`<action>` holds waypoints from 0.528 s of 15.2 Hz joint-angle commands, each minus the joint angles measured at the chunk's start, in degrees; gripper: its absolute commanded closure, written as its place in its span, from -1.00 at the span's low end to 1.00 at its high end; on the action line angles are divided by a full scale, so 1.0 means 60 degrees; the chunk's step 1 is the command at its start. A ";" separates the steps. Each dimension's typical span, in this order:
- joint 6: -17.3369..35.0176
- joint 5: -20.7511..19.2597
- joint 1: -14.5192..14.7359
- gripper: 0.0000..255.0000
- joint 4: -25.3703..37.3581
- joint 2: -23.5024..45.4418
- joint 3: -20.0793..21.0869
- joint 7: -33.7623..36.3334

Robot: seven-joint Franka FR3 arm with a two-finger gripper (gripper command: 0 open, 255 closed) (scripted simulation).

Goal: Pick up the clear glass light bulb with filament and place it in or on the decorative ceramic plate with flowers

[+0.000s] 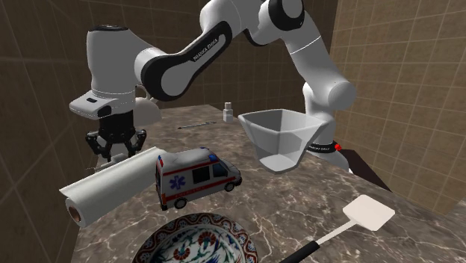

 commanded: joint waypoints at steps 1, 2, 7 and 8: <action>-0.0108 0.0045 -0.0006 1.00 0.0039 -0.0021 0.0018 -0.0040; -0.0196 0.0091 -0.0018 1.00 0.0075 -0.0080 0.0044 -0.0085; -0.0644 0.0310 -0.0072 1.00 0.0289 -0.0359 0.0165 -0.0304; -0.0736 0.0352 -0.0080 1.00 0.0340 -0.0410 0.0187 -0.0347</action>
